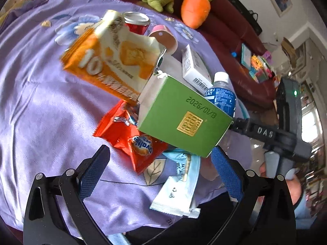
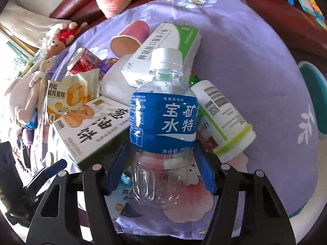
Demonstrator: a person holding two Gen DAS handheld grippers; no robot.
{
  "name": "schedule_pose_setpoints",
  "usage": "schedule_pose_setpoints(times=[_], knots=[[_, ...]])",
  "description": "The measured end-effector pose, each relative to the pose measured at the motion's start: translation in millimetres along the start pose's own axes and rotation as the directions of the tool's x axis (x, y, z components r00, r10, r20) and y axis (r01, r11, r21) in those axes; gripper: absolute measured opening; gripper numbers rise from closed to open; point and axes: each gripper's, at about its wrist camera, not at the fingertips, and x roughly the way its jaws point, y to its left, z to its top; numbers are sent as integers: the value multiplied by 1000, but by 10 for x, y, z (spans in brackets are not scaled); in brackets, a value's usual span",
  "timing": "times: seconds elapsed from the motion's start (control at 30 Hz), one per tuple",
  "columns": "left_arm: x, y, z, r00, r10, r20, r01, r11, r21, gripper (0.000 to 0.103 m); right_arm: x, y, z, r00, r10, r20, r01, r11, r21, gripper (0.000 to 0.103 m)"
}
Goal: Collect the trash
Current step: 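Grasp the green box with the left gripper while the right gripper grasps the clear water bottle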
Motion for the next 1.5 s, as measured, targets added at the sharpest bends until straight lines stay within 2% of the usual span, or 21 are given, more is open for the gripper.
schedule_pose_setpoints(times=[0.1, 0.27, 0.5, 0.67, 0.87, 1.0, 1.07, 1.1, 1.13, 1.2, 1.37, 1.5], knots=[[24, 47, 31, 998, -54, -19, 52, 994, -91, 99, -43, -1, -3, 1000, 26, 7, -26, 1000, 1, 61], [29, 33, 61, 994, -108, -20, 101, 967, -234, 99, -248, -48, -20, 997, 63, 50, -63, 998, 2, 61], [6, -170, 126, 995, -78, 55, 92, 931, -353, 99, -500, -173, -80, 990, 101, 99, -99, 995, -25, 61], [99, -150, 93, 995, -59, 80, 90, 865, -494, 99, -550, -300, -117, 992, 98, 85, -94, 994, -48, 61], [159, -206, 165, 995, 5, 98, 50, 832, -553, 99, -479, -441, -168, 990, 138, 40, -136, 990, -39, 61], [317, -197, 208, 997, -7, 77, 50, 818, -573, 99, -446, -481, -214, 987, 157, 21, -156, 987, -31, 61], [380, -205, 215, 998, 0, 70, 39, 829, -558, 98, -437, -475, -234, 987, 160, 15, -160, 987, -33, 61], [399, -210, 217, 998, 9, 63, 27, 838, -546, 92, -433, -470, -239, 987, 162, 12, -161, 986, -34, 61], [415, -212, 215, 998, 16, 53, 15, 846, -533, 76, -425, -462, -244, 987, 162, 6, -162, 986, -35, 61], [449, -192, 215, 999, 6, 37, 13, 863, -505, 75, -407, -440, -252, 988, 157, -4, -157, 987, -42, 61], [425, -252, 262, 1000, 18, 18, -10, 926, -376, 74, -244, -361, -257, 990, 134, -53, -137, 989, -58, 62], [397, -222, 278, 1000, -1, 1, 1, 959, -284, 74, -121, -348, -276, 989, 118, -93, -124, 991, -57, 62]])
